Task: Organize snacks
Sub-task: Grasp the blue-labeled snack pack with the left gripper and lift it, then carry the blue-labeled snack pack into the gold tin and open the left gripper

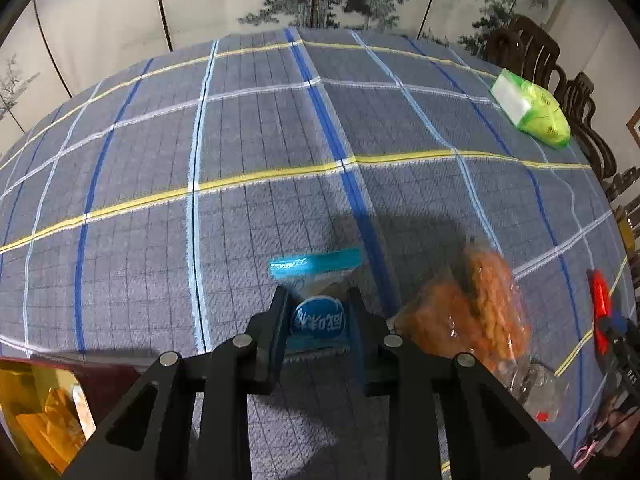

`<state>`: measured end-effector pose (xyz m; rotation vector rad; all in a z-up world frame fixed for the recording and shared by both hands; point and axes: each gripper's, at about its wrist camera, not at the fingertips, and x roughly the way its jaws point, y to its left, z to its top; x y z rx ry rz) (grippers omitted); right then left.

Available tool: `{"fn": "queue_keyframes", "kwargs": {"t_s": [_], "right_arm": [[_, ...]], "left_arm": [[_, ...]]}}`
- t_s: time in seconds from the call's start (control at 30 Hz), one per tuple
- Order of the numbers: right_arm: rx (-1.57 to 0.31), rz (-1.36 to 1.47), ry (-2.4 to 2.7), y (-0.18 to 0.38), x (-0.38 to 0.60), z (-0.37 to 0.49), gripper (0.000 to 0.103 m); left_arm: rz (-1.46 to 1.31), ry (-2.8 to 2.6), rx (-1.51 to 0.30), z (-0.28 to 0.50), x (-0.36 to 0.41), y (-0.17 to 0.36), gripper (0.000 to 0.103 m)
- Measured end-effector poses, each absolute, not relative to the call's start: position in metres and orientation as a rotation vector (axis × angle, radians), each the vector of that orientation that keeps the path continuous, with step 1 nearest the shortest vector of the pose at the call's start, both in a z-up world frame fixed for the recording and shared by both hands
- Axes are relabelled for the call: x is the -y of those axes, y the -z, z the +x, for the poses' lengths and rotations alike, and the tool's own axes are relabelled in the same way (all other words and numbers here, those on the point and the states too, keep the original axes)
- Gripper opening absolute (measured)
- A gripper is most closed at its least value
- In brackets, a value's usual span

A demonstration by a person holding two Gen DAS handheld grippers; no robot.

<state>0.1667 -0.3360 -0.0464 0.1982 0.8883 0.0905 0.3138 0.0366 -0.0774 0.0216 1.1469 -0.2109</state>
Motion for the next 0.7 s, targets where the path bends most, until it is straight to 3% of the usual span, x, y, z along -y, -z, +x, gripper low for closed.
{"fn": "queue_keyframes", "kwargs": {"t_s": [0.7], "right_arm": [[-0.901,0.145,-0.067,0.046,0.33,0.17,0.047]], "left_arm": [[-0.076,0.327,-0.992,0.075,-0.036,-0.003,0.023]]}}
